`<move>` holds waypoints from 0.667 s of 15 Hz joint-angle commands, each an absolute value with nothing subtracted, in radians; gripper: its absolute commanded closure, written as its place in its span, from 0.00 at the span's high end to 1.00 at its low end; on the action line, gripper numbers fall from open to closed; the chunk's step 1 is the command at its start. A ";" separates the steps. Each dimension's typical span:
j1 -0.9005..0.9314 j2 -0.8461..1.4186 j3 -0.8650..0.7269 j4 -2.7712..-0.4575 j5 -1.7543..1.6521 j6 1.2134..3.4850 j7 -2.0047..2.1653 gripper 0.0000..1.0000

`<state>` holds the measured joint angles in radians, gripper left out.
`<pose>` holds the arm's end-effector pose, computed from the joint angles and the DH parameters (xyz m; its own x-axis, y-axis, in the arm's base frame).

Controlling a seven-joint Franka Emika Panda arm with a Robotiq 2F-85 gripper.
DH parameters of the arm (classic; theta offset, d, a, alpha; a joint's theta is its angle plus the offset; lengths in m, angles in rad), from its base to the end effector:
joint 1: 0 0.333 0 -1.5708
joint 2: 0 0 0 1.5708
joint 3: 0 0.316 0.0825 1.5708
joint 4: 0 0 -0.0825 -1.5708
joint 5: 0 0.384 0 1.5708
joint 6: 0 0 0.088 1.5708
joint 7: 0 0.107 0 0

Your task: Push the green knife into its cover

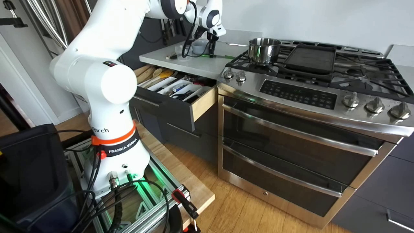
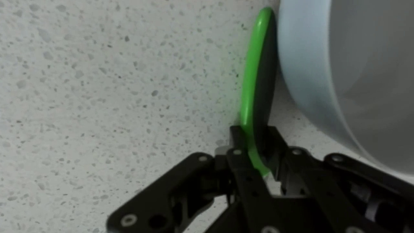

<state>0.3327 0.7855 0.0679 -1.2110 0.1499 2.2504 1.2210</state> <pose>0.7206 0.2928 0.3346 0.6093 -0.7879 -0.0896 -0.7729 -0.5647 -0.2893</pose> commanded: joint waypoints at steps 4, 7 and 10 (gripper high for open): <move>0.338 0.881 0.032 -1.089 0.133 2.261 1.326 0.05; 0.333 0.886 0.023 -1.080 0.132 2.270 1.361 0.05; 0.326 0.887 0.016 -1.076 0.132 2.273 1.384 0.05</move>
